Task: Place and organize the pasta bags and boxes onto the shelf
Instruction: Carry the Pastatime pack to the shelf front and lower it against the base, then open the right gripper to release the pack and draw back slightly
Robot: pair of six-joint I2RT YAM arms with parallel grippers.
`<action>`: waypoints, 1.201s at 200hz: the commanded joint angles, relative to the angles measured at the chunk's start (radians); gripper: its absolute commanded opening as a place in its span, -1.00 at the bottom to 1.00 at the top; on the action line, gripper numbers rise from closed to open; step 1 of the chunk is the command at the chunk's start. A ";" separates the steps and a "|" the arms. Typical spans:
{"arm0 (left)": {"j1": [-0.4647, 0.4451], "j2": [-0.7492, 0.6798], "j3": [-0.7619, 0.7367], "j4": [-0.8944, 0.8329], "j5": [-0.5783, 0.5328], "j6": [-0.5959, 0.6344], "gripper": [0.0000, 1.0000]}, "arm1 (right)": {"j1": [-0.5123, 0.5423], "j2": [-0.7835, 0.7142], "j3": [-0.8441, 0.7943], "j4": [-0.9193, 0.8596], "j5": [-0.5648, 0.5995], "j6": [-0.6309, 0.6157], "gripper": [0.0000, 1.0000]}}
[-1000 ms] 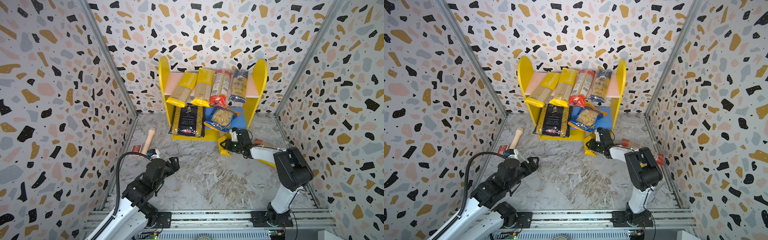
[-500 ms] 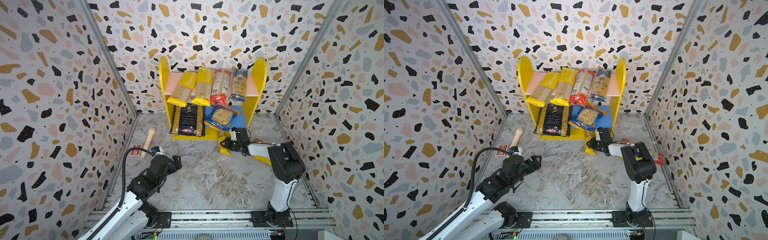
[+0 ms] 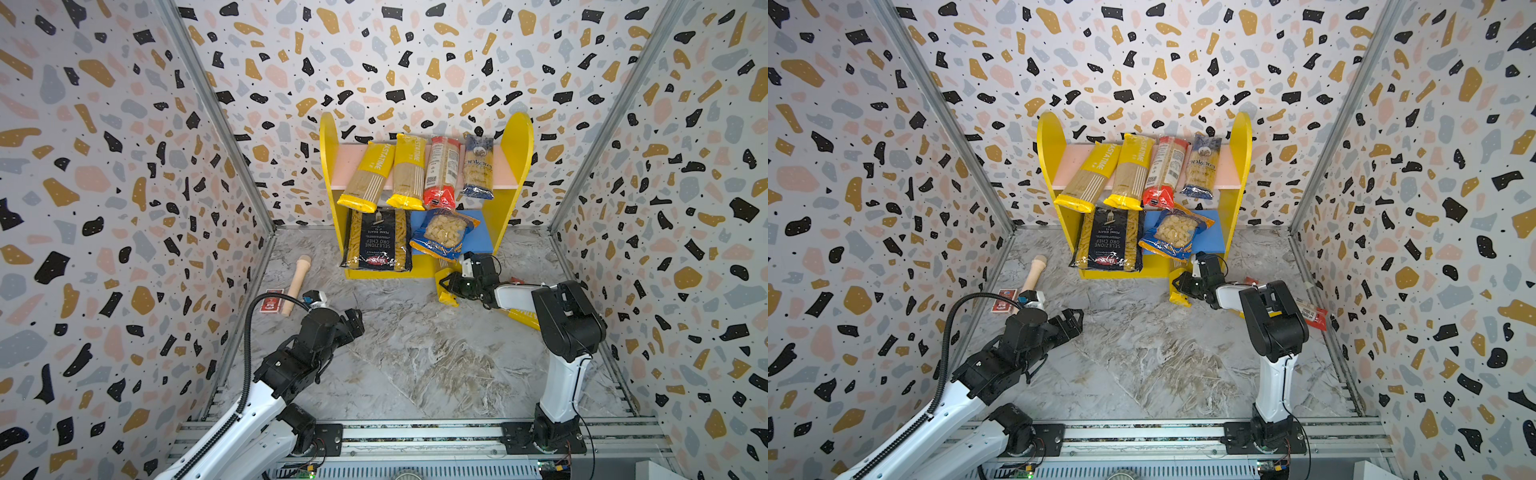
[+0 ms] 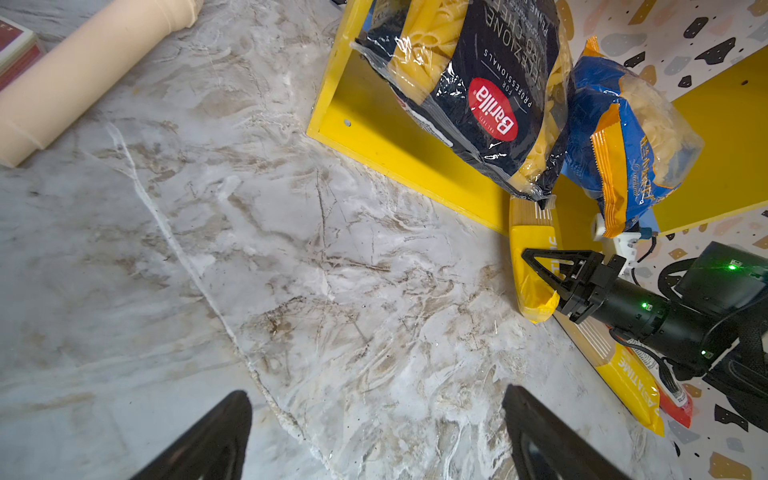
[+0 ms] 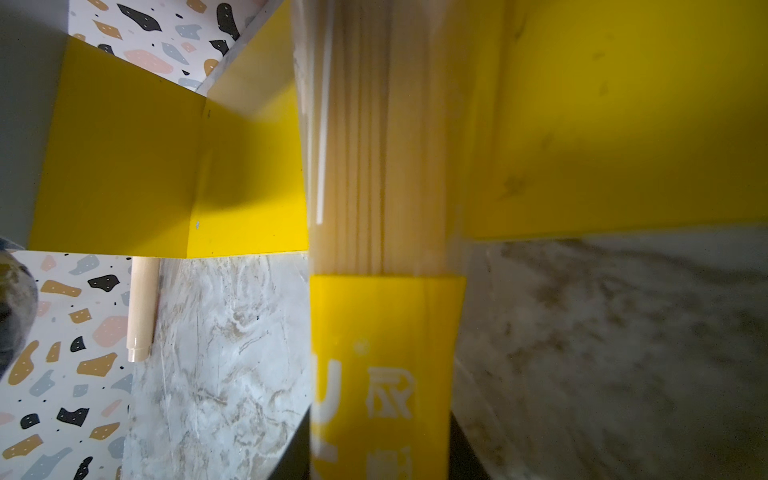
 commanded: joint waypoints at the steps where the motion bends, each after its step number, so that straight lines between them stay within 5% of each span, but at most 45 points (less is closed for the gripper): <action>1: 0.004 -0.006 0.033 0.024 -0.014 0.026 0.90 | -0.020 -0.045 0.047 0.204 -0.002 0.016 -0.59; 38: 0.004 -0.014 0.035 0.022 -0.009 0.028 0.90 | -0.018 -0.089 -0.002 0.205 -0.019 0.030 -0.05; 122: 0.004 -0.071 0.029 -0.003 0.005 0.024 0.90 | 0.048 -0.177 -0.032 -0.006 0.070 -0.041 0.22; 173: 0.004 -0.121 0.029 -0.032 0.001 0.024 0.90 | 0.132 -0.269 -0.098 -0.188 0.235 -0.118 0.23; 240: 0.005 -0.135 0.017 -0.029 0.020 0.021 0.90 | 0.210 -0.444 -0.235 -0.333 0.387 -0.164 -0.11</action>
